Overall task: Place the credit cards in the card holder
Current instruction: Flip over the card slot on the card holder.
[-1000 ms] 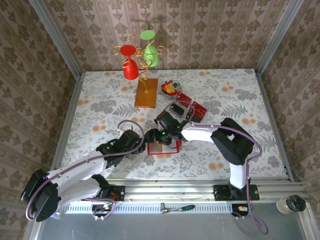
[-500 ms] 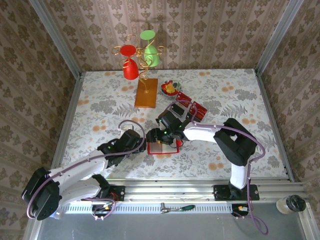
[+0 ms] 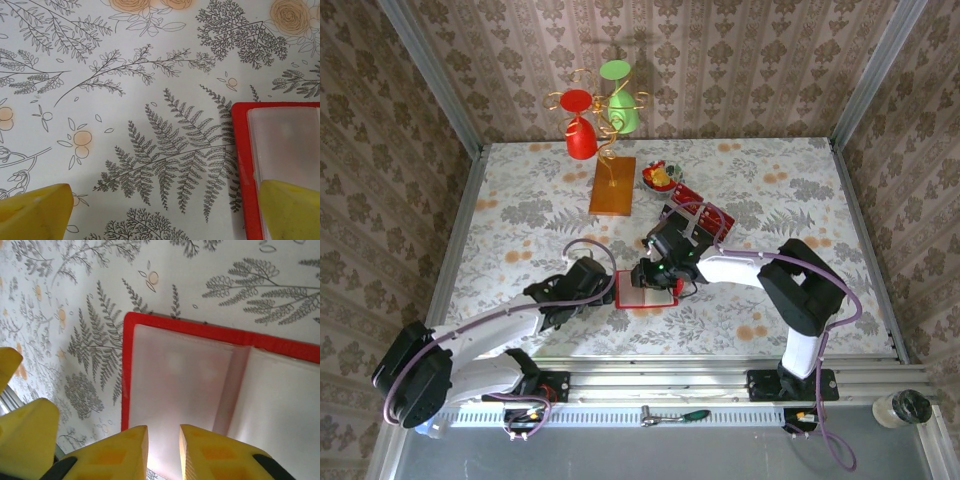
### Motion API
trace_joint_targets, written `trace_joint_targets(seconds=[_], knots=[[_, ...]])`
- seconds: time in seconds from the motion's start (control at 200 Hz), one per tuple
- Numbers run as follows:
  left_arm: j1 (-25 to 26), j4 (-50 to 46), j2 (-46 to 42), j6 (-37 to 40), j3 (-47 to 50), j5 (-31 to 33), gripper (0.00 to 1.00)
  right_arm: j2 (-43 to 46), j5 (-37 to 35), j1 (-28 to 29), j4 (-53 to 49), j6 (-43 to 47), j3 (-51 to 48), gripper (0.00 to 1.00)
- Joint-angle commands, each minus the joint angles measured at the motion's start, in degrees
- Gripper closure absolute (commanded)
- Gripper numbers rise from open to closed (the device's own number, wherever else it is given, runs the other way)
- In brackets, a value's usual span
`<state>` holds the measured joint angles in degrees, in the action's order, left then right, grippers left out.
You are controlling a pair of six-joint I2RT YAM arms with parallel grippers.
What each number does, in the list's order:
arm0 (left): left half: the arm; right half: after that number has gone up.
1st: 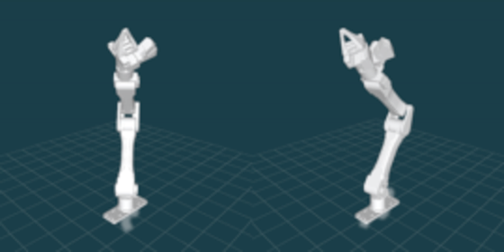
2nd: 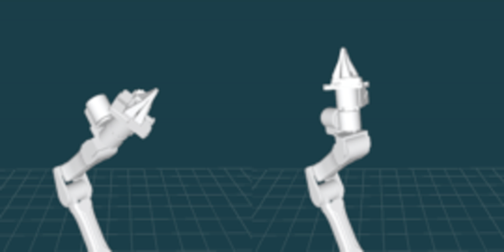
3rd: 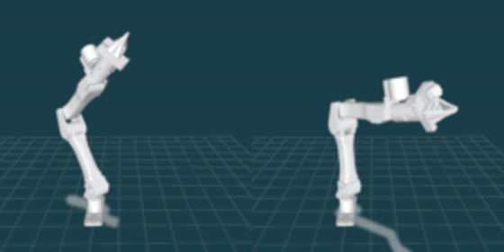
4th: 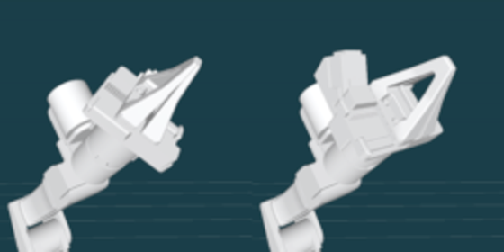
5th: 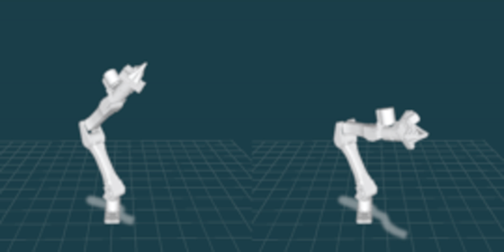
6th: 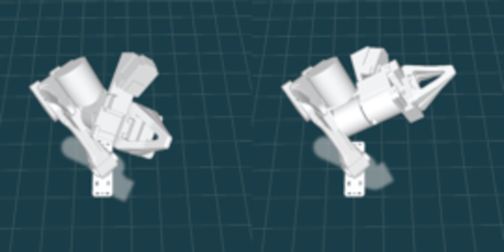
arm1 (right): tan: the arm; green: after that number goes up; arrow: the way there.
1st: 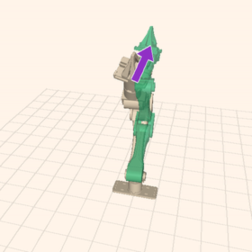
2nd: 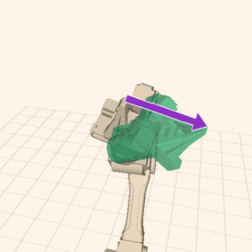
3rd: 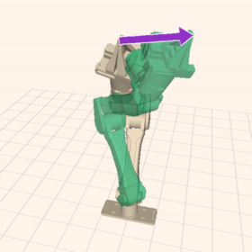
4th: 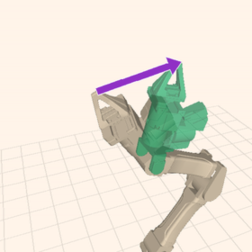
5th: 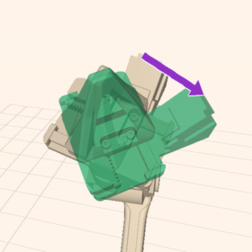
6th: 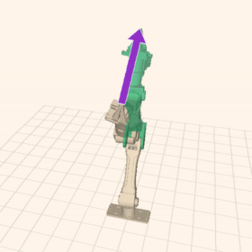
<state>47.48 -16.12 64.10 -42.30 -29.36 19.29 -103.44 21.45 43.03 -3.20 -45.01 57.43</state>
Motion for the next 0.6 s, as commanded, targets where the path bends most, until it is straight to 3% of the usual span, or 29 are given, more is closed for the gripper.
trace_joint_targets(seconds=[0.0, 0.595], knots=[[-0.3, 1.4, 0.9, 1.0, -2.2, -0.5, 0.03, -0.4, 0.5, 0.5, 0.9, -0.2, -0.7, 0.78], [-0.2, 2.2, 3.2, 1.4, -2.6, -0.7, 0.03, -5.8, -0.1, 2.5, 3.8, -2.8, 1.0, 0.82]])
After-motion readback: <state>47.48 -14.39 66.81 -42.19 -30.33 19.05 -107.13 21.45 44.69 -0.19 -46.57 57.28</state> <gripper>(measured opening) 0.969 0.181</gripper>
